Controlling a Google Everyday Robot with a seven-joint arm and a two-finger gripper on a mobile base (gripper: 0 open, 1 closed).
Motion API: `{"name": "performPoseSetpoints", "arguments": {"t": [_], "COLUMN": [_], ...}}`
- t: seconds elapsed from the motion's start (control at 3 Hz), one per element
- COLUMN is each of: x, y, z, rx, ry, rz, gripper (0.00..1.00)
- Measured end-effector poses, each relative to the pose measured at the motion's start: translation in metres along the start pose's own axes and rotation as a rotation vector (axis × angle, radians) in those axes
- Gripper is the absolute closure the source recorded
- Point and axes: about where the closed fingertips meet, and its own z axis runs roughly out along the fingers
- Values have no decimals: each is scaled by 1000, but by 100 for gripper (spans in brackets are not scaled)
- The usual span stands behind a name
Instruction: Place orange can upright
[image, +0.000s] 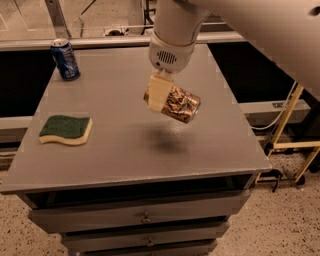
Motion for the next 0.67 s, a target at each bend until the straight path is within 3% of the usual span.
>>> {"name": "performPoseSetpoints", "arguments": {"t": [0.33,0.67], "x": [0,-7], "y": [0,-5], "z": [0,-2], "rx": [0,13], "ry": [0,-91], "rz": [0,-19], "gripper": [100,100]}}
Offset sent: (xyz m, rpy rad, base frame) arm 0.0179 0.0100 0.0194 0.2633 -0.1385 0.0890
